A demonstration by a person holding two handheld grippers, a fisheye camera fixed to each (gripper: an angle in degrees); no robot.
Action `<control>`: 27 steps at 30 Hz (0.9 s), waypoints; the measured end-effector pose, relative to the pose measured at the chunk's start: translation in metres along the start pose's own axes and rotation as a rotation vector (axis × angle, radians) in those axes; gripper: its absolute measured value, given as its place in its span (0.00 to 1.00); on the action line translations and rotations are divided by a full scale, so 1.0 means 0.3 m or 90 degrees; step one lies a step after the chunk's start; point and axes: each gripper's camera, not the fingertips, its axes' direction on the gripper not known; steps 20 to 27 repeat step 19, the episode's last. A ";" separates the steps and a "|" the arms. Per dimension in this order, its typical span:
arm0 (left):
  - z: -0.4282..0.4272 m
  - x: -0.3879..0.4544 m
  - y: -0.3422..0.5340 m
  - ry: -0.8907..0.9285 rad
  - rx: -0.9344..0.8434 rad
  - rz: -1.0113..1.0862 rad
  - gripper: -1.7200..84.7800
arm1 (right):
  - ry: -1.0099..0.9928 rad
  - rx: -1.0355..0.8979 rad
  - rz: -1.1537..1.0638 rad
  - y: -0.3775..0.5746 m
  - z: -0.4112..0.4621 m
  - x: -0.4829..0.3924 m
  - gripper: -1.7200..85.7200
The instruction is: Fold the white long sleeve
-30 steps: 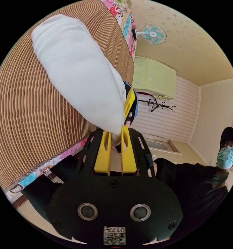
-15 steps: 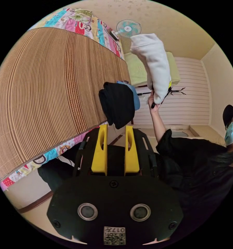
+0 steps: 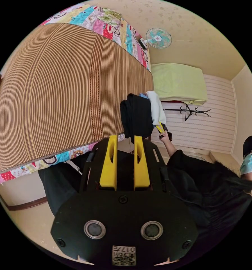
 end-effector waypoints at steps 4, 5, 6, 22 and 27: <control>-0.038 0.022 -0.005 -0.017 0.021 -0.012 0.11 | 0.183 0.062 -0.057 0.367 0.039 -0.167 0.04; -0.060 0.021 -0.003 -0.028 0.033 -0.024 0.10 | 0.214 0.053 -0.110 0.473 0.089 -0.235 0.03; -0.087 0.020 0.000 -0.039 0.046 -0.034 0.09 | 0.227 0.045 -0.142 0.525 0.120 -0.274 0.03; -0.597 -0.011 0.077 -0.364 0.116 0.025 0.01 | -0.193 0.217 -0.831 1.442 0.333 -1.400 0.02; -0.597 -0.011 0.077 -0.364 0.116 0.025 0.01 | -0.193 0.217 -0.831 1.442 0.333 -1.400 0.02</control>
